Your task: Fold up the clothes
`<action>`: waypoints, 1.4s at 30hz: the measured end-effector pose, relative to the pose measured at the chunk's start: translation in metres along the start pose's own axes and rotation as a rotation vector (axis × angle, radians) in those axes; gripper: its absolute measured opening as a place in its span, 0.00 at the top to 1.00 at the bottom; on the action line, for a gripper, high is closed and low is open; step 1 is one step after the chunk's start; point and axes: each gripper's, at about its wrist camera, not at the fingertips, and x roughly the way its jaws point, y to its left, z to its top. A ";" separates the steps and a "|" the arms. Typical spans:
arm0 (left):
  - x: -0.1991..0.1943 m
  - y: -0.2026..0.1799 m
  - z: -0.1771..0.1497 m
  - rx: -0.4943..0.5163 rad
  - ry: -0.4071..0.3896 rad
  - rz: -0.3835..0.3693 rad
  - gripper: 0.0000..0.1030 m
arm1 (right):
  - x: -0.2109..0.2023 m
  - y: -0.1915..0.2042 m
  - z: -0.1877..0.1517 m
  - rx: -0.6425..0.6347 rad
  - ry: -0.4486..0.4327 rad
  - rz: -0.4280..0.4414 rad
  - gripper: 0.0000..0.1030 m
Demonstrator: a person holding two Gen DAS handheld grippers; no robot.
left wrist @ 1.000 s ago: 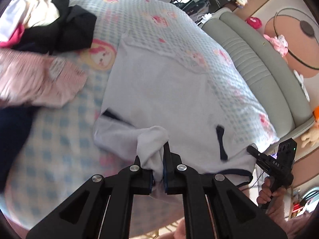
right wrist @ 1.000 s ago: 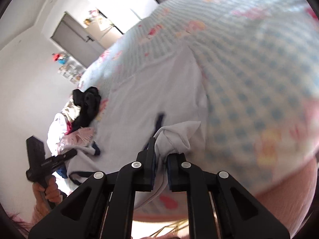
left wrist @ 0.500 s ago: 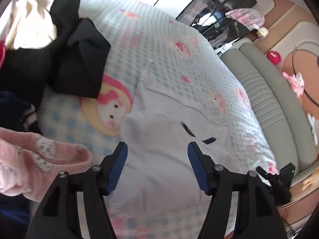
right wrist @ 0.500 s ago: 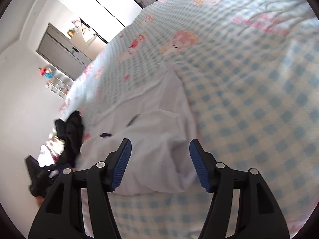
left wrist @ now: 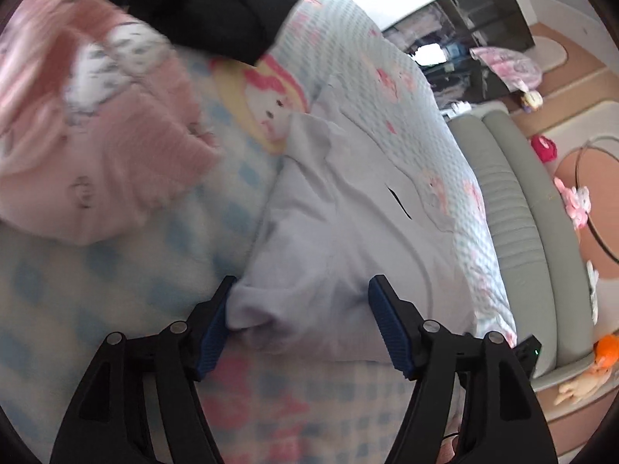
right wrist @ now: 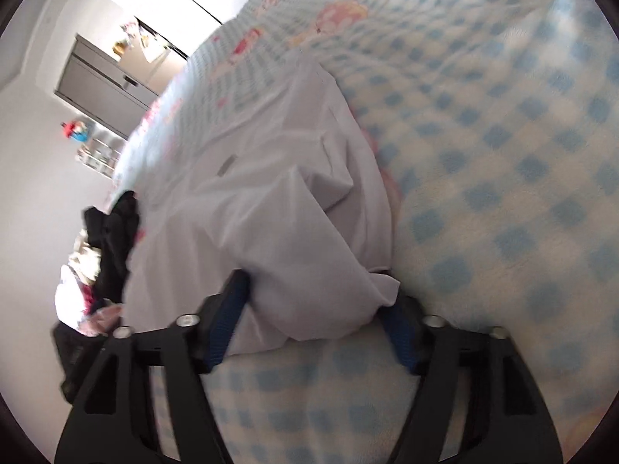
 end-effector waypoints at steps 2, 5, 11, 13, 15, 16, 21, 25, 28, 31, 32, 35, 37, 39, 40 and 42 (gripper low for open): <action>0.010 -0.013 0.003 0.068 0.031 0.075 0.73 | -0.002 0.005 -0.002 -0.003 -0.005 0.039 0.79; -0.004 -0.030 0.006 0.104 0.005 0.088 0.81 | -0.024 0.017 -0.009 -0.040 -0.035 0.058 0.84; -0.070 -0.053 0.003 0.188 -0.042 -0.014 0.82 | -0.085 0.034 -0.052 -0.081 -0.050 0.087 0.84; -0.084 -0.049 -0.009 0.208 -0.011 -0.022 0.82 | -0.093 0.025 -0.070 -0.065 -0.019 0.070 0.82; -0.088 -0.039 -0.022 0.220 0.030 -0.009 0.82 | -0.095 0.011 -0.078 -0.034 0.005 0.047 0.77; -0.086 -0.031 -0.027 0.219 0.052 0.019 0.81 | -0.097 0.004 -0.082 -0.019 0.016 0.036 0.76; -0.081 -0.002 -0.043 0.168 0.093 0.120 0.77 | -0.121 -0.011 -0.088 -0.022 -0.034 -0.107 0.71; -0.101 0.000 -0.045 0.164 0.019 0.137 0.66 | -0.133 -0.009 -0.080 -0.068 -0.087 -0.155 0.69; -0.117 0.003 -0.048 0.155 -0.048 0.064 0.63 | -0.122 0.003 -0.074 -0.089 -0.069 -0.083 0.69; -0.119 -0.004 -0.049 0.195 -0.052 0.037 0.63 | -0.102 0.025 -0.076 -0.168 -0.021 -0.048 0.68; -0.118 -0.007 -0.049 0.211 -0.050 0.036 0.63 | -0.095 0.029 -0.077 -0.185 0.002 -0.035 0.58; -0.106 -0.010 -0.055 0.218 -0.025 0.069 0.63 | -0.081 0.035 -0.083 -0.147 0.055 -0.007 0.79; -0.106 -0.003 -0.056 0.171 -0.019 0.062 0.64 | -0.084 0.041 -0.087 -0.122 0.047 0.060 0.84; -0.110 -0.007 -0.059 0.167 -0.049 0.004 0.64 | -0.090 0.060 -0.092 -0.189 0.029 0.093 0.85; -0.114 -0.017 -0.060 0.194 -0.079 0.001 0.64 | -0.093 0.069 -0.094 -0.239 0.017 0.075 0.85; -0.122 -0.035 -0.061 0.246 -0.135 -0.001 0.63 | -0.097 0.083 -0.098 -0.325 -0.011 -0.001 0.83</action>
